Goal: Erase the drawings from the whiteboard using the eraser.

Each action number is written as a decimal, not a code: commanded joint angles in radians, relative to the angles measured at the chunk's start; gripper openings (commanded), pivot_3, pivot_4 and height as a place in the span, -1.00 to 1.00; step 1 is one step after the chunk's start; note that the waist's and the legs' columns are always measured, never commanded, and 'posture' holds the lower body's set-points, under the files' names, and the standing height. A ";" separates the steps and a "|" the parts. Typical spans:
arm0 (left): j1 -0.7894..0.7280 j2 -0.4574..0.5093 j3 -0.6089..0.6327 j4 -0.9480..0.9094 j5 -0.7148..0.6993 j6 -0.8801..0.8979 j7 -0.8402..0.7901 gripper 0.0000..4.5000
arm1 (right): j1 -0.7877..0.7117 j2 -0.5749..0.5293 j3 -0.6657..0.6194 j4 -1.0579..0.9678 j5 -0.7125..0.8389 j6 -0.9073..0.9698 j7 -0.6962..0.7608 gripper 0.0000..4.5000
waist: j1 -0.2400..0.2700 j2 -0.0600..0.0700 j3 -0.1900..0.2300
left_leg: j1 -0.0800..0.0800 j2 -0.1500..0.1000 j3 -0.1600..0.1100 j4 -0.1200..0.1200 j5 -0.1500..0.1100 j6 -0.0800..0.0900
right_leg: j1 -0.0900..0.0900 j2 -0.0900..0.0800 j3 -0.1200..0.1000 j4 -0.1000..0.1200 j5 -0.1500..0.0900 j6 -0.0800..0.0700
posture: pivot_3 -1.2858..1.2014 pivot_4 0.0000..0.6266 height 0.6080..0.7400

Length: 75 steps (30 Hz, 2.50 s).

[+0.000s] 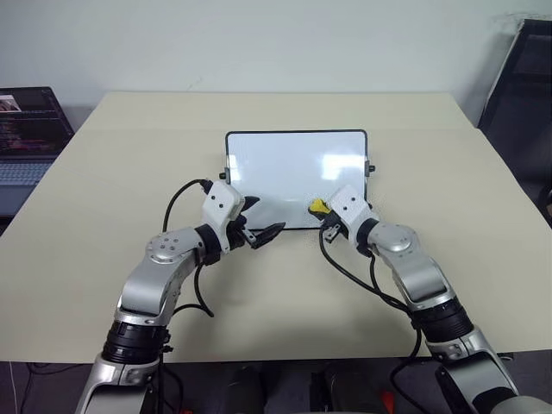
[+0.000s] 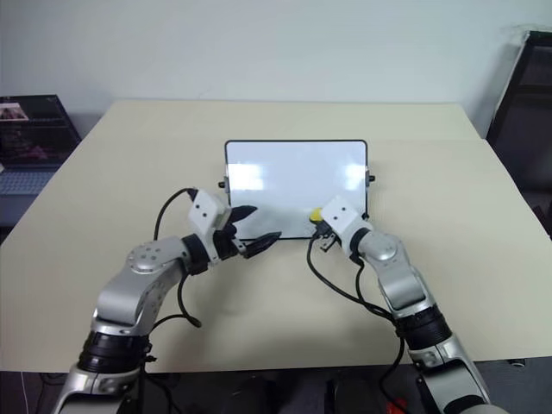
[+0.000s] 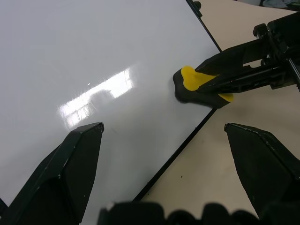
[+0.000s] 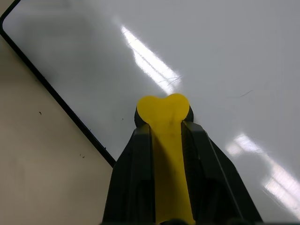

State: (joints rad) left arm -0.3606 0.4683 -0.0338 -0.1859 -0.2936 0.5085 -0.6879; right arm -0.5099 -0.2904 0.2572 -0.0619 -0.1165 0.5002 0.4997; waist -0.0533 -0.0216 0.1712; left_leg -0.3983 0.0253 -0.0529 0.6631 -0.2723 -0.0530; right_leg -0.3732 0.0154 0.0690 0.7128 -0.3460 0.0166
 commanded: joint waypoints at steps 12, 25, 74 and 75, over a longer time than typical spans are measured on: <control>-0.112 0.002 -0.051 -0.022 -0.068 -0.006 -0.124 1.00 | 0.279 -0.092 -0.332 -0.528 0.139 0.342 -0.040 -0.80 | 0.024 0.000 0.000 | -0.002 0.000 -0.001 0.000 0.000 0.000 | 0.000 0.000 0.000 -0.003 0.000 0.000 | 0.03 -0.52 1.00; -0.375 -0.107 -0.362 0.157 0.017 -0.048 -0.363 1.00 | 0.341 -0.050 -0.410 -0.482 0.138 0.501 -0.205 -0.80 | 0.014 0.000 0.001 | -0.001 -0.002 0.001 -0.001 0.000 0.000 | 0.000 0.001 0.001 -0.002 0.000 0.000 | 0.03 -0.52 1.00; 0.308 -0.283 0.185 -0.383 0.045 0.102 0.355 1.00 | 0.685 0.023 -0.263 -0.567 0.175 -0.295 -0.273 0.99 | 0.025 -0.002 0.000 | 0.000 -0.001 -0.001 0.000 0.000 0.000 | 0.004 -0.001 0.000 -0.005 -0.001 0.001 | 0.03 -0.52 1.00; 0.332 -0.286 0.175 -0.390 0.055 0.088 0.370 1.00 | 0.701 0.029 -0.277 -0.543 0.184 -0.334 -0.267 0.99 | 0.024 -0.002 0.000 | 0.000 -0.001 -0.001 0.000 0.000 0.000 | 0.004 -0.001 0.000 -0.005 -0.001 0.001 | 0.03 -0.52 1.00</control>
State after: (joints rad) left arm -0.0385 0.1895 0.1380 -0.5114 -0.2528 0.6409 -0.3437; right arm 0.1862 -0.2680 0.0118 -0.6094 0.0605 0.2625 0.2357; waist -0.0294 -0.0232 0.1714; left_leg -0.3972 0.0242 -0.0530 0.6629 -0.2722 -0.0527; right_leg -0.3692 0.0146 0.0697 0.7082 -0.3466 0.0179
